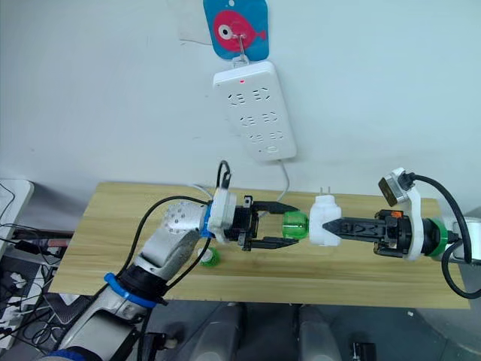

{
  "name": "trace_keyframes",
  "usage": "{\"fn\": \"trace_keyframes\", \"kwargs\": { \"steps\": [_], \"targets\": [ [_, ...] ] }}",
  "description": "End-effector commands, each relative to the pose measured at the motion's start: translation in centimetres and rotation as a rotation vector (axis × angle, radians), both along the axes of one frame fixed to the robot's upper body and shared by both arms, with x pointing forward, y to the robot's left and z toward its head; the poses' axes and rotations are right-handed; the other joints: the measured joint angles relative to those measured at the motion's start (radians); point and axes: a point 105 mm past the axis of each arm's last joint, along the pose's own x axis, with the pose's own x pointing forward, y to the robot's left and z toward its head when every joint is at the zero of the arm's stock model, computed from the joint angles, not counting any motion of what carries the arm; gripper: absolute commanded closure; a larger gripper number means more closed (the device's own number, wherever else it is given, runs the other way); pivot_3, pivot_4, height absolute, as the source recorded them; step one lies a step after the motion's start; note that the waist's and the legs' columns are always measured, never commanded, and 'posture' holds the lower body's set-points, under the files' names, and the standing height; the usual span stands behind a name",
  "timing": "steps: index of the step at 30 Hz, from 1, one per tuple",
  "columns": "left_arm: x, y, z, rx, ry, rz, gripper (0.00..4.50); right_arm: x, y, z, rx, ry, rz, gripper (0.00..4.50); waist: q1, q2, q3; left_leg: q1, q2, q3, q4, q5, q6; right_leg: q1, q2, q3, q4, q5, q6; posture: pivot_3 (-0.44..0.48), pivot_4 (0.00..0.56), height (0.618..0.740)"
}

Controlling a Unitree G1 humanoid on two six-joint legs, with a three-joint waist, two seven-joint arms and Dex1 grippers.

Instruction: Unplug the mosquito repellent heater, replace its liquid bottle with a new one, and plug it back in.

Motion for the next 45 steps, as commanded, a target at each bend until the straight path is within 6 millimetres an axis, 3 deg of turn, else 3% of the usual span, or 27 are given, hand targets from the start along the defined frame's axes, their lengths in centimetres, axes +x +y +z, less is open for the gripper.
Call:
{"fn": "trace_keyframes", "kwargs": {
  "steps": [1,5,7,14,17,21,23,25,28,31,33,37,45],
  "targets": [
    [0.9,-0.1,0.9,0.102,0.596,-0.006,2.28,-0.7,0.4,1.1,-0.019,-0.045,0.036,1.55,-0.007,0.0,0.0,0.0,-0.001,0.0,0.0,0.0,0.0,0.0,-0.001,0.0,0.0,-0.001,0.001,0.146,0.296,0.74],
    [1.3,0.2,1.5,0.137,0.949,-0.093,2.28,-0.8,0.7,1.2,-0.03,-0.055,0.052,1.55,-0.021,-0.001,0.0,0.0,-0.003,0.001,0.001,0.0,0.0,0.001,0.0,-0.001,0.0,-0.003,0.006,0.142,0.297,0.74],
    [0.5,0.3,1.1,0.184,0.949,-0.11,2.28,-0.7,0.8,1.3,-0.024,-0.06,0.054,1.55,-0.034,-0.001,0.0,0.0,-0.003,0.002,0.0,0.0,0.0,0.0,0.0,0.0,0.001,-0.002,0.003,0.142,0.297,0.74],
    [0.3,0.9,1.7,0.17,0.943,-0.097,0.08,-0.3,0.2,1.4,0.006,-0.044,0.031,1.55,-0.034,-0.001,0.0,0.0,-0.003,0.003,0.0,0.0,-0.001,-0.002,-0.001,0.001,0.002,-0.002,0.002,0.15,0.287,0.74],
    [1.5,1.7,1.7,0.147,0.95,-0.011,0.02,-0.5,-0.1,1.1,-0.001,-0.033,0.021,1.55,-0.03,0.0,0.0,0.0,-0.003,0.003,0.001,0.001,-0.001,-0.001,-0.003,0.002,0.002,-0.002,0.002,0.158,0.281,0.74],
    [0.6,3.5,2.3,0.162,0.863,0.037,0.02,-0.5,-0.6,0.9,0.032,-0.016,-0.004,1.55,-0.03,0.0,0.0,0.0,-0.003,0.004,0.0,0.001,-0.001,-0.002,-0.003,0.002,0.002,-0.002,0.002,0.168,0.277,0.74],
    [0.1,3.7,2.9,0.147,0.725,0.072,0.02,-0.3,-0.9,0.9,0.048,-0.013,-0.021,1.55,-0.029,0.0,0.0,0.0,-0.002,0.004,0.0,0.002,-0.004,-0.002,-0.003,0.002,0.001,-0.002,0.002,0.174,0.271,0.74],
    [-0.4,3.6,3.6,0.113,0.458,0.128,0.02,0.0,-1.3,0.9,0.061,-0.006,-0.044,1.55,-0.027,0.0,0.0,0.0,-0.002,0.004,0.0,0.003,-0.005,-0.002,-0.004,0.003,0.001,-0.002,0.002,0.181,0.271,0.74],
    [-1.5,3.3,4.0,-0.013,-0.252,0.125,0.02,0.4,-1.6,0.8,0.086,0.003,-0.062,1.55,-0.014,0.001,-0.001,0.001,-0.003,0.006,-0.001,0.004,-0.006,-0.002,-0.005,0.004,0.001,-0.002,0.002,0.186,0.271,0.74],
    [-2.7,3.2,2.8,-0.085,-0.677,0.079,0.02,0.7,-1.6,0.9,0.096,0.003,-0.071,1.55,0.008,0.002,-0.001,0.003,-0.003,0.01,-0.003,0.004,-0.007,-0.001,-0.004,0.006,-0.001,-0.001,0.0,0.182,0.274,0.74],
    [-3.1,3.0,2.2,-0.131,-0.872,0.059,0.02,0.8,-1.7,1.1,0.102,0.001,-0.067,1.55,0.024,0.002,-0.001,0.001,-0.003,0.009,-0.002,0.004,-0.007,-0.001,-0.004,0.006,-0.002,-0.001,-0.001,0.18,0.274,0.74],
    [-2.5,2.3,0.9,-0.169,-1.053,0.051,0.02,0.6,-1.4,1.4,0.105,-0.005,-0.039,1.55,0.047,0.002,-0.001,0.0,-0.002,0.009,-0.001,0.001,-0.002,-0.001,-0.005,0.007,-0.004,0.0,0.0,0.172,0.278,0.74],
    [-0.4,0.6,0.8,-0.208,-1.167,0.119,0.02,0.3,-0.6,1.4,0.103,-0.014,0.0,1.55,0.05,0.001,-0.001,-0.003,-0.003,0.007,0.001,-0.001,0.002,-0.002,-0.005,0.004,-0.004,0.001,0.002,0.164,0.28,0.74]
  ]
}}
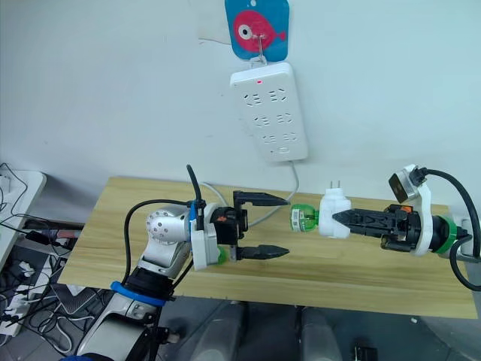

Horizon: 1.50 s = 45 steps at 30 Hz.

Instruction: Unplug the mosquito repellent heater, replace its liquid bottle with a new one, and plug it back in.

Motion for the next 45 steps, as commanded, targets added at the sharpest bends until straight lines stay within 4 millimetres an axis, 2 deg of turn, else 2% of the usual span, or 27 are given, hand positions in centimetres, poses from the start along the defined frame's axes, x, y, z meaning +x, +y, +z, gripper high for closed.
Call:
{"fn": "trace_keyframes", "kwargs": {
  "steps": [1,14,17,23,28,29,32,34,39,41,45],
  "targets": [
    [0.2,-1.0,0.4,-0.041,-0.074,-0.002,0.02,-0.6,0.8,1.3,0.031,-0.056,0.054,1.55,-0.001,0.0,0.0,0.0,0.0,0.0,0.0,0.0,0.0,0.0,0.0,0.0,0.0,0.0,0.0,0.163,0.279,0.74],
    [0.6,-2.0,0.4,-0.059,-0.114,-0.002,0.02,-0.7,1.1,1.4,0.035,-0.063,0.07,1.55,-0.005,0.0,0.0,0.001,0.0,-0.001,0.001,0.0,0.0,0.0,0.001,0.0,0.003,0.0,0.0,0.155,0.28,0.74],
    [0.6,-2.2,0.6,-0.072,-0.109,-0.009,0.5,-0.6,1.2,1.5,0.035,-0.066,0.073,1.55,-0.005,0.0,0.0,0.001,0.0,-0.001,0.001,0.0,0.0,0.0,0.001,0.0,0.003,0.0,0.0,0.155,0.282,0.74],
    [0.7,-2.4,0.6,-0.068,-0.105,-0.003,2.22,-0.6,1.2,1.5,0.034,-0.067,0.073,1.55,-0.005,0.0,0.0,0.001,0.0,-0.001,0.001,0.0,0.0,0.0,0.001,0.0,0.003,0.0,0.0,0.157,0.279,0.74],
    [1.1,-2.4,0.6,-0.067,-0.042,0.004,2.22,-0.6,1.2,1.6,0.031,-0.067,0.075,1.55,-0.006,0.0,0.0,0.001,0.0,-0.001,0.001,0.0,0.0,0.0,0.001,-0.001,0.003,0.0,0.0,0.156,0.281,0.74],
    [1.2,-2.6,0.6,-0.066,0.057,-0.005,2.22,-0.6,1.2,1.6,0.024,-0.067,0.077,1.55,-0.006,0.0,0.0,0.001,0.0,-0.001,0.001,0.0,0.0,0.0,0.001,-0.001,0.003,0.0,0.0,0.156,0.281,0.74],
    [1.4,-2.7,0.7,-0.032,0.494,-0.074,2.22,-0.8,1.1,1.5,-0.004,-0.067,0.076,1.55,-0.011,0.0,0.0,0.001,0.0,-0.001,0.001,0.0,0.0,0.0,0.001,0.0,0.003,0.0,0.0,0.155,0.281,0.74],
    [2.0,-2.4,1.5,-0.006,0.823,-0.095,2.22,-0.9,0.8,1.4,-0.028,-0.061,0.063,1.55,-0.016,0.0,0.0,0.001,0.001,-0.002,0.001,0.0,0.0,0.0,0.001,-0.001,0.004,0.0,0.0,0.156,0.283,0.74],
    [1.9,-0.9,2.8,0.128,1.479,-0.205,2.22,-1.1,-0.1,1.2,-0.07,-0.037,0.039,1.55,-0.034,0.0,0.0,0.0,0.001,-0.005,0.003,0.0,0.0,0.0,0.002,-0.004,0.004,0.0,0.001,0.155,0.281,0.74],
    [2.0,-0.2,2.6,0.172,1.668,-0.243,2.22,-1.3,-0.2,1.2,-0.08,-0.032,0.037,1.55,-0.047,0.0,0.0,0.0,0.001,-0.005,0.003,0.0,0.0,0.0,0.002,-0.004,0.005,0.0,0.001,0.153,0.281,0.74],
    [1.6,1.3,1.9,0.239,1.881,-0.276,2.22,-1.9,-0.5,1.4,-0.098,-0.027,0.052,1.55,-0.063,0.0,0.0,0.0,0.0,-0.005,0.003,0.0,0.0,0.0,0.003,-0.004,0.005,-0.001,0.001,0.144,0.282,0.74]
  ]
}}
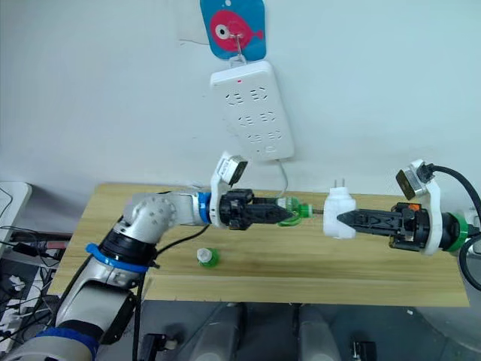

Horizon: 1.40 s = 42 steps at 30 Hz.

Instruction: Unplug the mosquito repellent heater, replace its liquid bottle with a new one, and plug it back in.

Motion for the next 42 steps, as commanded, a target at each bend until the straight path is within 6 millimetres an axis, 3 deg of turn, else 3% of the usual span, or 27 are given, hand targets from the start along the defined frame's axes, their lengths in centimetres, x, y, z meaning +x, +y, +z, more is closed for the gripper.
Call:
{"fn": "trace_keyframes", "kwargs": {
  "steps": [1,9,12,15,17,22,29,39,42],
  "targets": [
    [-0.7,1.1,0.8,-0.017,0.131,-0.062,2.22,-1.1,0.1,1.1,-0.006,-0.027,0.048,1.55,-0.005,0.0,0.0,0.0,0.0,0.0,0.0,0.0,0.0,0.0,0.0,0.0,0.0,0.0,0.0,0.144,0.282,0.74],
    [-0.1,2.3,0.8,-0.005,0.163,-0.005,2.22,-0.7,-2.9,0.0,-0.12,0.003,-0.106,1.55,-0.007,0.0,0.0,0.0,0.0,0.002,0.0,0.0,0.0,0.0,0.0,0.002,0.001,0.0,0.0,0.148,0.297,0.74],
    [0.1,2.5,0.8,-0.007,0.149,0.022,2.22,0.7,-4.9,-3.2,-0.323,0.009,-0.243,1.55,-0.007,0.0,0.0,0.001,0.0,0.002,0.0,0.0,0.0,0.0,0.0,0.002,0.001,0.0,0.0,0.149,0.298,0.74],
    [-0.4,2.3,0.7,-0.011,0.142,0.015,2.22,2.5,-9.3,-9.1,-0.738,0.048,-0.419,1.55,-0.006,-0.001,0.0,0.001,0.0,0.002,0.0,0.0,-0.001,0.0,0.0,0.003,0.001,0.0,0.0,0.16,0.303,0.74],
    [-0.5,2.2,0.6,-0.009,0.135,0.019,2.22,3.4,-11.0,-10.6,-0.843,0.057,-0.482,1.55,-0.005,-0.001,0.0,0.001,-0.001,0.003,0.0,0.001,-0.002,-0.001,0.0,0.003,0.001,0.0,0.001,0.161,0.305,0.74],
    [-0.5,2.2,0.4,-0.003,0.11,0.052,2.22,5.4,-13.0,-13.0,-0.962,0.057,-0.533,1.55,-0.007,-0.001,0.001,0.001,-0.001,0.005,0.0,0.003,-0.005,-0.002,-0.001,0.005,0.001,0.0,0.0,0.186,0.316,0.74],
    [-1.2,2.8,0.1,0.017,0.116,0.06,2.22,6.6,-16.2,-14.6,-1.034,0.085,-0.577,1.55,0.002,-0.001,0.001,0.001,-0.001,0.004,-0.001,0.002,-0.004,-0.002,-0.001,0.005,0.0,0.0,0.0,0.213,0.324,0.74],
    [-1.0,2.9,0.1,0.026,0.1,0.079,2.22,7.7,-16.0,-15.1,-0.99,0.097,-0.547,1.55,0.002,-0.003,0.002,0.003,-0.001,0.004,-0.001,0.001,-0.002,0.0,-0.001,0.004,0.001,0.0,0.0,0.218,0.329,0.74],
    [-1.0,2.8,0.0,0.026,0.103,0.076,2.22,7.9,-15.9,-14.9,-0.982,0.091,-0.554,0.57,0.002,-0.004,0.002,0.003,-0.001,0.004,-0.001,0.001,-0.002,0.0,-0.001,0.004,0.001,0.0,0.0,0.209,0.327,0.74]
  ]
}}
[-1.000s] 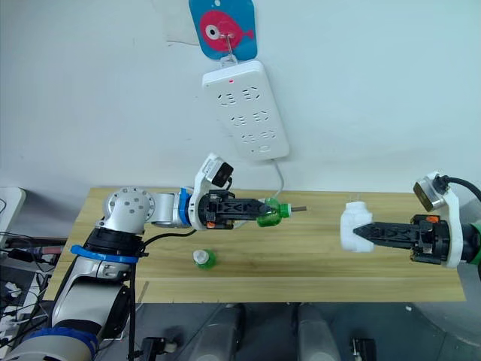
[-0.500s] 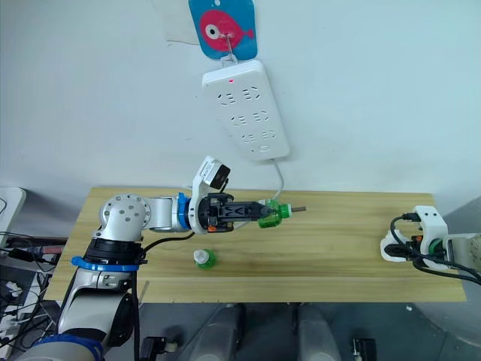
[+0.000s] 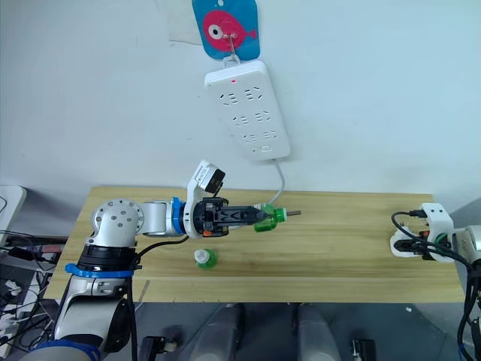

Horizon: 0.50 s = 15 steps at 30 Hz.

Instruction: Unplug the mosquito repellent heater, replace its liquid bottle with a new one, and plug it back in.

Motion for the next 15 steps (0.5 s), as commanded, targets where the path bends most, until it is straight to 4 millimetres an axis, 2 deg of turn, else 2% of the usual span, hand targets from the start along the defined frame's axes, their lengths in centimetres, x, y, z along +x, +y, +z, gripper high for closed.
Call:
{"fn": "trace_keyframes", "kwargs": {
  "steps": [1,2,5,8,15],
  "targets": [
    [-0.3,-0.1,0.9,-0.02,-0.039,-0.017,2.22,0.1,0.1,0.3,0.027,-0.014,-0.008,0.26,0.0,0.0,0.0,0.0,0.0,0.0,0.0,0.0,0.0,0.0,0.0,0.0,0.0,0.0,0.0,0.209,0.327,0.74],
    [-0.3,-0.1,0.9,-0.022,-0.038,-0.019,2.22,0.1,0.1,0.6,0.029,-0.022,-0.003,0.04,0.0,0.0,0.0,0.0,0.0,0.0,0.0,0.0,0.0,0.0,0.0,0.0,0.0,0.0,0.0,0.203,0.327,0.74],
    [0.0,-0.4,0.8,-0.022,-0.056,0.001,2.22,-0.3,-0.2,1.5,0.032,-0.032,-0.022,0.04,0.001,0.001,0.0,0.0,0.0,0.0,-0.001,0.0,0.0,0.0,-0.001,0.0,0.0,0.0,0.0,0.19,0.322,0.74],
    [0.2,-0.4,0.8,-0.028,-0.056,0.002,2.22,-1.3,-0.3,3.4,0.029,-0.052,-0.038,0.04,0.002,0.001,0.0,0.0,0.0,0.0,-0.001,0.0,0.0,0.0,-0.002,0.0,0.0,0.0,0.0,0.177,0.318,0.74],
    [0.3,-0.2,0.6,-0.038,-0.051,0.007,2.22,-5.8,1.2,9.4,-0.044,-0.14,-0.032,0.04,0.002,0.001,0.0,-0.001,0.0,0.0,-0.001,0.0,0.0,0.0,-0.002,0.0,-0.001,0.0,0.0,0.146,0.315,0.74]
  ]
}}
